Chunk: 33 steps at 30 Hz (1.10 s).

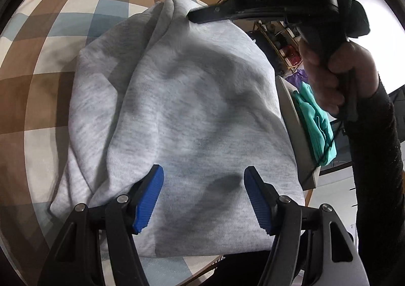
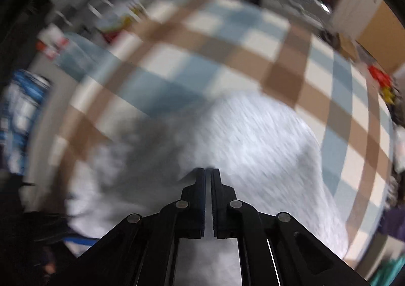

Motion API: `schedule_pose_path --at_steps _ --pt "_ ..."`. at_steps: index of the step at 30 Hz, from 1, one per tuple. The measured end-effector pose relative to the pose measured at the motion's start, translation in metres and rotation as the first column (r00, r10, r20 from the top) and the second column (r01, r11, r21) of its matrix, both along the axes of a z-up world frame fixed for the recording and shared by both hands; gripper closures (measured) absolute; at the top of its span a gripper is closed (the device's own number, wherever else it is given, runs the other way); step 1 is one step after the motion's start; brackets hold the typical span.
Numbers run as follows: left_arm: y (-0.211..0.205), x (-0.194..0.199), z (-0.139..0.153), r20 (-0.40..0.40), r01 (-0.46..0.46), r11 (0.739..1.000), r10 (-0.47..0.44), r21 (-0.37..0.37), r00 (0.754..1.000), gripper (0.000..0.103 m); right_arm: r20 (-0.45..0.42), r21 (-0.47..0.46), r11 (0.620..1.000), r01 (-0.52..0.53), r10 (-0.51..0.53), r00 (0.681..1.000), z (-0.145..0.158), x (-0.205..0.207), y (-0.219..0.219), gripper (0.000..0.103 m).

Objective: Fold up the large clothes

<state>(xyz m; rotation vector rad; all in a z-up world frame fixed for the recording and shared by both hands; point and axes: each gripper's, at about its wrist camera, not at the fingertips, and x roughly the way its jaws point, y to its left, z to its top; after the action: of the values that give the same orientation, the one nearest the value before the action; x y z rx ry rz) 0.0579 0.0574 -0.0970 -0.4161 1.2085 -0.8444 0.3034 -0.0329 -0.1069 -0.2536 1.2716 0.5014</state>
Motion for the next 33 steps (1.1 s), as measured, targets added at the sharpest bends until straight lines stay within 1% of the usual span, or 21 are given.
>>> schedule_pose_path --at_steps 2,3,4,5,6,8,10,11,13,15,17,18,20,23,25,26,27,29,30,32,33 --pt "0.004 0.001 -0.001 -0.012 -0.007 1.000 0.007 -0.007 1.000 0.041 -0.110 -0.024 0.999 -0.046 0.043 0.993 -0.023 -0.003 0.015 0.098" --pt "0.005 0.002 -0.001 -0.013 -0.013 1.000 0.013 -0.005 1.000 0.041 -0.142 -0.073 0.995 -0.068 0.057 0.988 -0.042 -0.006 0.020 0.098" --pt "0.007 0.002 -0.002 -0.010 -0.021 1.000 0.021 0.002 1.000 0.041 -0.124 -0.099 0.992 -0.077 0.064 0.990 -0.054 -0.011 0.023 0.100" --pt "0.007 0.000 -0.001 -0.013 -0.024 1.000 0.024 -0.004 1.000 0.041 -0.073 -0.073 0.996 -0.058 0.053 0.996 -0.059 -0.013 0.023 0.100" --pt "0.007 0.003 -0.001 -0.020 -0.025 1.000 0.025 -0.010 0.999 0.041 -0.058 -0.049 0.998 -0.038 0.035 0.998 -0.060 -0.014 0.021 0.101" --pt "0.008 0.005 0.002 -0.024 -0.031 0.999 0.031 -0.018 0.999 0.041 -0.072 0.000 1.000 0.006 -0.006 0.997 -0.049 -0.014 0.010 0.101" --pt "0.007 0.005 0.002 -0.020 -0.035 0.999 0.035 -0.012 0.999 0.041 -0.038 0.064 0.998 0.012 -0.010 0.999 -0.022 -0.024 -0.007 0.098" --pt "0.007 0.004 0.003 -0.013 -0.035 0.999 0.034 -0.005 0.999 0.041 0.003 0.115 0.993 0.006 -0.006 1.000 0.000 -0.035 -0.021 0.098" --pt "0.005 0.003 0.004 -0.003 -0.032 0.999 0.033 0.009 0.999 0.041 -0.007 0.156 0.987 -0.041 0.043 0.999 0.025 -0.059 -0.040 0.098" --pt "0.004 0.002 0.005 -0.002 -0.037 0.999 0.037 0.015 0.999 0.041 -0.031 0.087 0.994 -0.064 0.067 0.997 0.026 -0.075 -0.048 0.096" --pt "0.004 0.003 0.005 -0.005 -0.050 0.999 0.050 0.018 0.999 0.041 -0.057 -0.022 0.999 -0.047 0.046 0.997 0.009 -0.084 -0.056 0.088" --pt "0.004 0.003 0.004 -0.006 -0.055 0.998 0.055 0.019 0.998 0.041 -0.089 -0.045 0.998 -0.032 0.028 0.996 -0.007 -0.083 -0.062 0.091" --pt "0.003 0.003 0.004 0.003 -0.063 0.997 0.063 0.033 0.998 0.041 -0.108 -0.011 0.999 0.032 -0.034 0.994 -0.031 -0.078 -0.069 0.093" --pt "0.001 0.000 0.002 0.005 -0.064 0.998 0.064 0.026 0.998 0.041 -0.114 0.080 0.990 0.116 -0.106 0.988 -0.036 -0.065 -0.076 0.098" --pt "0.002 -0.001 0.000 0.003 -0.065 0.998 0.065 0.015 0.998 0.041 -0.122 0.089 0.986 0.138 -0.127 0.984 -0.033 -0.064 -0.077 0.099" --pt "0.002 -0.001 0.001 0.021 -0.053 0.998 0.053 0.019 0.998 0.041 -0.118 0.077 0.990 0.114 -0.105 0.987 -0.026 -0.064 -0.076 0.099" --pt "0.002 -0.002 0.001 0.024 -0.051 0.998 0.051 0.021 0.998 0.041 -0.104 0.086 0.992 0.090 -0.081 0.991 -0.015 -0.065 -0.076 0.098" --pt "0.002 -0.003 0.001 0.029 -0.047 0.999 0.046 0.027 0.999 0.041 -0.048 0.121 0.988 0.100 -0.095 0.994 0.011 -0.067 -0.088 0.095" --pt "0.002 -0.004 0.001 0.028 -0.046 0.999 0.045 0.029 0.999 0.041 -0.003 0.104 0.987 0.119 -0.119 0.993 0.021 -0.065 -0.095 0.095" --pt "0.002 -0.004 0.001 0.025 -0.044 0.999 0.043 0.031 0.999 0.041 0.055 0.051 0.984 0.169 -0.172 0.984 0.024 -0.056 -0.106 0.092" --pt "0.001 -0.003 0.002 0.024 -0.044 0.999 0.043 0.029 0.999 0.041 0.046 0.020 0.979 0.203 -0.204 0.978 0.016 -0.049 -0.113 0.092"
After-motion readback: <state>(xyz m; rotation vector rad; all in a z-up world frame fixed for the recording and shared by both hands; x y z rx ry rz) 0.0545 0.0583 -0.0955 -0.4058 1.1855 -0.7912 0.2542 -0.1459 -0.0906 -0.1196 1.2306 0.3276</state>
